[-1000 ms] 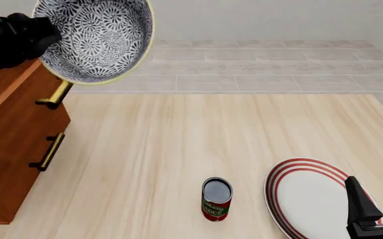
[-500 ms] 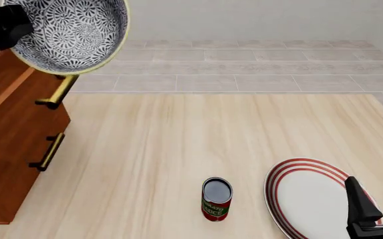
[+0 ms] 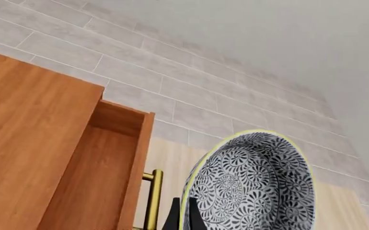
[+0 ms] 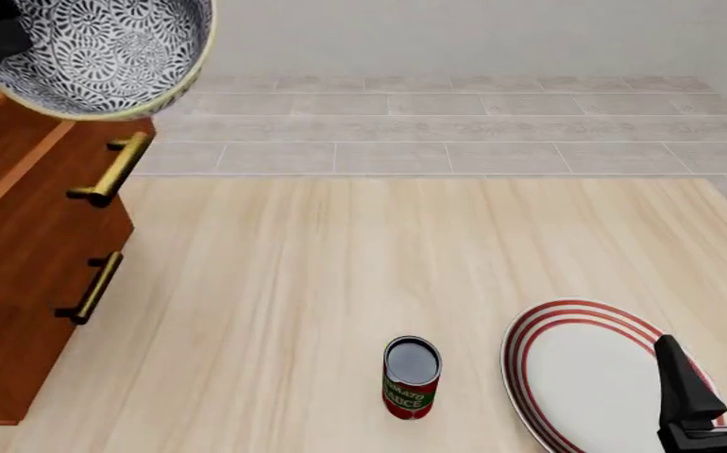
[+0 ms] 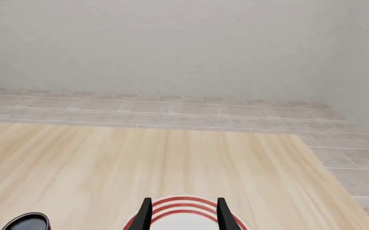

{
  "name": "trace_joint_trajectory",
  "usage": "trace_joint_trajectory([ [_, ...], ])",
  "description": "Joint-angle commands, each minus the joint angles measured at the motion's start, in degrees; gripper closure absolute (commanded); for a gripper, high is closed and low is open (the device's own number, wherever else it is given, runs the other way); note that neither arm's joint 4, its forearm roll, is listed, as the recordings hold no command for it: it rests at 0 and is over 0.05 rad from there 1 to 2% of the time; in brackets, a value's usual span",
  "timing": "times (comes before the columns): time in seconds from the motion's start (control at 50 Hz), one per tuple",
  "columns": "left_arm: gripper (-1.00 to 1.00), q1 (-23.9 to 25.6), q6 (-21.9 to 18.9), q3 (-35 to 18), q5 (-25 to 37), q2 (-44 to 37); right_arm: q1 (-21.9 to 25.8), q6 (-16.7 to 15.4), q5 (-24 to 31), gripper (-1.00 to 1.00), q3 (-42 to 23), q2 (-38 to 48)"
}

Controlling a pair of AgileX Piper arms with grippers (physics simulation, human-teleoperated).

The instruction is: Put the bowl on top of the cabinet.

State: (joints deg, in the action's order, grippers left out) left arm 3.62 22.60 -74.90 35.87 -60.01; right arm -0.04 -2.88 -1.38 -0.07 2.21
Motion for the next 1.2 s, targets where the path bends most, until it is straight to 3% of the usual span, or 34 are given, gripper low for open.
trace_joint_trajectory([
  [0.02,1.0,-2.37,1.74,-1.84,1.73,0.67,0.06,-0.11,0.09,-1.0,0.01,-0.11],
  [1.2,1.0,-17.97,2.63,-3.46,3.39,3.29,0.12,-0.28,0.11,-1.0,0.02,-0.09],
])
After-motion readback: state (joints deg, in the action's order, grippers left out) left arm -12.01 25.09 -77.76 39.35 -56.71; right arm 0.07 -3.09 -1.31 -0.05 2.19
